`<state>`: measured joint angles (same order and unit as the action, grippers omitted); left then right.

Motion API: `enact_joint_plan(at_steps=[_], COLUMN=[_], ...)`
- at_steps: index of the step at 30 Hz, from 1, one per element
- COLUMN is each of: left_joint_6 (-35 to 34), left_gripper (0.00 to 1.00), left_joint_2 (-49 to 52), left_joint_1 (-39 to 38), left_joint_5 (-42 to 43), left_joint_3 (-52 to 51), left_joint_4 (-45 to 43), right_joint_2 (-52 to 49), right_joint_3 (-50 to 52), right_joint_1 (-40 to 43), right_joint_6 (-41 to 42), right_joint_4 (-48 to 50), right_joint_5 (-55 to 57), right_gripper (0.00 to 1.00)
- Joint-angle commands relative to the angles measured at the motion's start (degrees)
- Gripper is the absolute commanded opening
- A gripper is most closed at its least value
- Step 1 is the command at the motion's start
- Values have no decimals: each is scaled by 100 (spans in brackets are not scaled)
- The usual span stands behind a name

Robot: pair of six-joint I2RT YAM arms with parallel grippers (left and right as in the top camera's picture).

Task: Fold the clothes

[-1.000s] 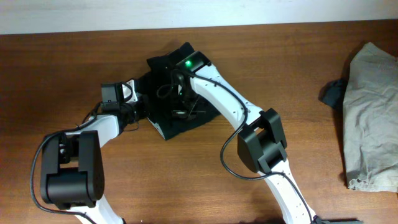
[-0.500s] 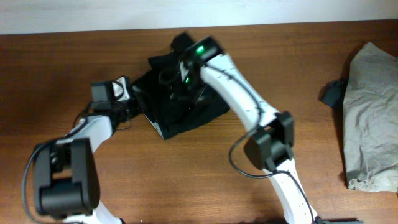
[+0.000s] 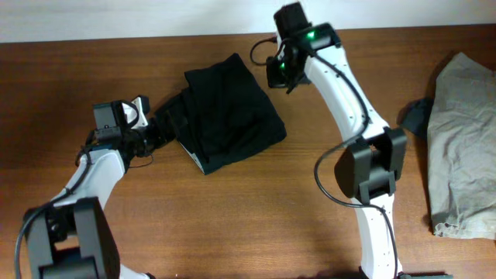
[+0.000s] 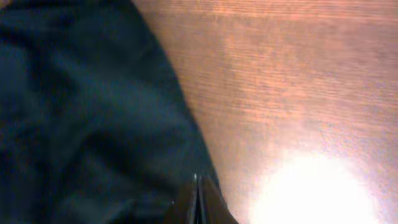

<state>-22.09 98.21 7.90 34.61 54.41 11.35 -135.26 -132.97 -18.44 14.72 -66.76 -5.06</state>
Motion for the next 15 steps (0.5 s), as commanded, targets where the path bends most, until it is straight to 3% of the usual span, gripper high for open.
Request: enact_joint_plan(at_steps=[1, 6, 15], left_joint_6=[111, 111, -55], left_gripper=[99, 99, 99], left_joint_2=[466, 852, 1117], left_joint_1=[13, -35, -409], left_joint_5=[417, 601, 1010], left_joint_3=[-17, -17, -17], left_joint_4=[-37, -334, -1261], right_joint_2=[-13, -13, -254], right_joint_3=[658, 1436, 1694], right_joint_1=[-68, -219, -654], right_joint_6=[-101, -98, -96], right_joint_4=[758, 1902, 2295], right_joint_5=[81, 76, -181], right_gripper=[4, 4, 4])
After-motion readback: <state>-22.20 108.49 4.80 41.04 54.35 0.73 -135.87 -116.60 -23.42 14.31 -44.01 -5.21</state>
